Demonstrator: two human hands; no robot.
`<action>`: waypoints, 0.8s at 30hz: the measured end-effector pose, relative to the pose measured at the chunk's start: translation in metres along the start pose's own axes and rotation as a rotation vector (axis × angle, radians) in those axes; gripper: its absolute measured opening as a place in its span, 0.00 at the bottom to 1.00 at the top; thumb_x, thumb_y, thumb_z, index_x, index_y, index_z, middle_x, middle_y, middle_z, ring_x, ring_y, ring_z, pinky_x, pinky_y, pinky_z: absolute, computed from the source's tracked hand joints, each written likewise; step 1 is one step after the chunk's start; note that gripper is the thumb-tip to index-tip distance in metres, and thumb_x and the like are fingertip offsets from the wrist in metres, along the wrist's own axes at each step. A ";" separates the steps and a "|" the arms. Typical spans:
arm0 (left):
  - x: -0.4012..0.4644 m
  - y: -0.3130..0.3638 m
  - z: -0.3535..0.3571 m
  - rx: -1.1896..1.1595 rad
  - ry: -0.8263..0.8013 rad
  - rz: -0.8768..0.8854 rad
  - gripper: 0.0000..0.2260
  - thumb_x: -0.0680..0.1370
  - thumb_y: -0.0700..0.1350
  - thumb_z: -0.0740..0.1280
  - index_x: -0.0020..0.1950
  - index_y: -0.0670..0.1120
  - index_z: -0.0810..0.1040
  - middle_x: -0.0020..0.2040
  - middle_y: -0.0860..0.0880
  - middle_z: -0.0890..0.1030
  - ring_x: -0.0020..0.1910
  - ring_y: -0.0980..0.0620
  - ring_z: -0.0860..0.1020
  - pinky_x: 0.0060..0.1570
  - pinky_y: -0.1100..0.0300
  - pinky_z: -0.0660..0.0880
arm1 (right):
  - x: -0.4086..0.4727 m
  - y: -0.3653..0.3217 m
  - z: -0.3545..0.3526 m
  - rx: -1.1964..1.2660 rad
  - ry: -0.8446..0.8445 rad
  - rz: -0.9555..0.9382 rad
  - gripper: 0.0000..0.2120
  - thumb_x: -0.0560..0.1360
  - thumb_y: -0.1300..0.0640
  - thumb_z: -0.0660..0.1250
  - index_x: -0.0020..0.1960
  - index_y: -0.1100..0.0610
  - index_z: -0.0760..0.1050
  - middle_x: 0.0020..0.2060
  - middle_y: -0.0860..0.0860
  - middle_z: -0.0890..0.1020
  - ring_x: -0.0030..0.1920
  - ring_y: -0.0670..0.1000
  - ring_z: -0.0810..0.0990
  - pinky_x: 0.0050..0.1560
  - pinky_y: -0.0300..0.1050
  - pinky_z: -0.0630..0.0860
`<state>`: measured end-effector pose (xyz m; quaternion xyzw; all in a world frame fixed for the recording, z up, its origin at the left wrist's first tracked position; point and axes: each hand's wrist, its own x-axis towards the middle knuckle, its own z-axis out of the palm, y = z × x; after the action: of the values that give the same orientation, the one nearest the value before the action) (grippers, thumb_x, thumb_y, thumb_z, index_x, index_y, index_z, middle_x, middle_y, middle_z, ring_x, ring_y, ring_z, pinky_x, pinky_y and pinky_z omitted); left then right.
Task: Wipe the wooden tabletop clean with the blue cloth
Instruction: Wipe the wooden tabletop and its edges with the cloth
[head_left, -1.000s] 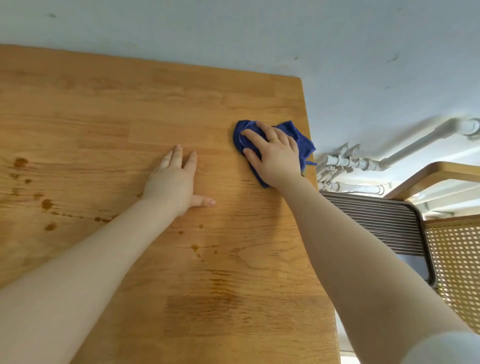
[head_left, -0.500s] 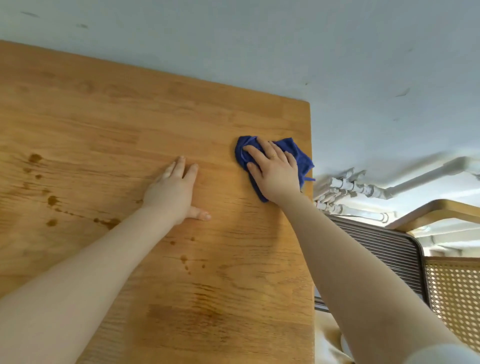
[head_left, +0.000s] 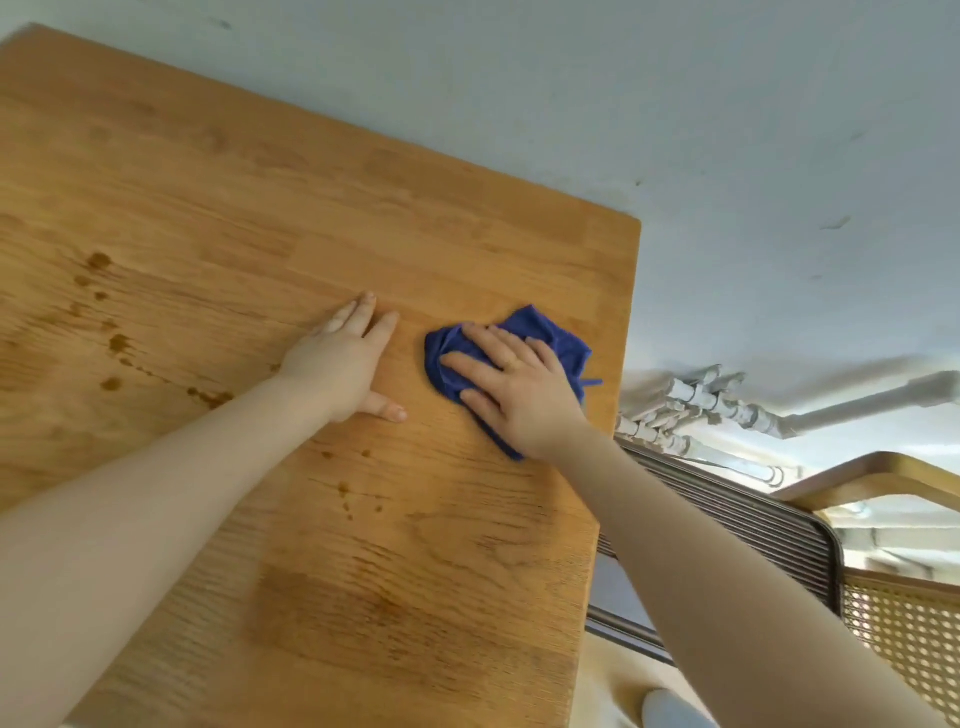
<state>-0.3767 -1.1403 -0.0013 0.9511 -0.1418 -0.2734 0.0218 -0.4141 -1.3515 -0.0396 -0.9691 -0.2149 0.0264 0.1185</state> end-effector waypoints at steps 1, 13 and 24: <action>0.000 0.000 0.000 0.010 -0.006 0.000 0.52 0.66 0.65 0.69 0.77 0.49 0.39 0.76 0.46 0.36 0.76 0.48 0.41 0.74 0.50 0.51 | 0.013 0.007 -0.003 0.002 0.002 0.048 0.22 0.77 0.43 0.50 0.67 0.45 0.69 0.71 0.51 0.66 0.70 0.57 0.65 0.66 0.59 0.62; -0.037 -0.031 0.004 -0.068 0.077 0.046 0.45 0.72 0.65 0.62 0.77 0.47 0.41 0.77 0.51 0.38 0.76 0.54 0.41 0.73 0.57 0.45 | -0.020 -0.031 0.019 -0.012 -0.052 -0.043 0.21 0.76 0.48 0.50 0.66 0.45 0.70 0.71 0.52 0.67 0.69 0.59 0.67 0.65 0.63 0.62; -0.044 -0.033 0.011 -0.082 -0.069 -0.045 0.58 0.66 0.61 0.73 0.74 0.44 0.32 0.75 0.48 0.32 0.75 0.51 0.38 0.72 0.59 0.42 | 0.053 -0.039 0.015 -0.003 -0.013 0.266 0.19 0.80 0.49 0.51 0.71 0.44 0.61 0.75 0.50 0.55 0.74 0.55 0.53 0.70 0.59 0.49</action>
<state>-0.4090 -1.0957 0.0081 0.9424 -0.1097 -0.3121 0.0498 -0.3832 -1.2914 -0.0452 -0.9890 -0.0852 0.0480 0.1112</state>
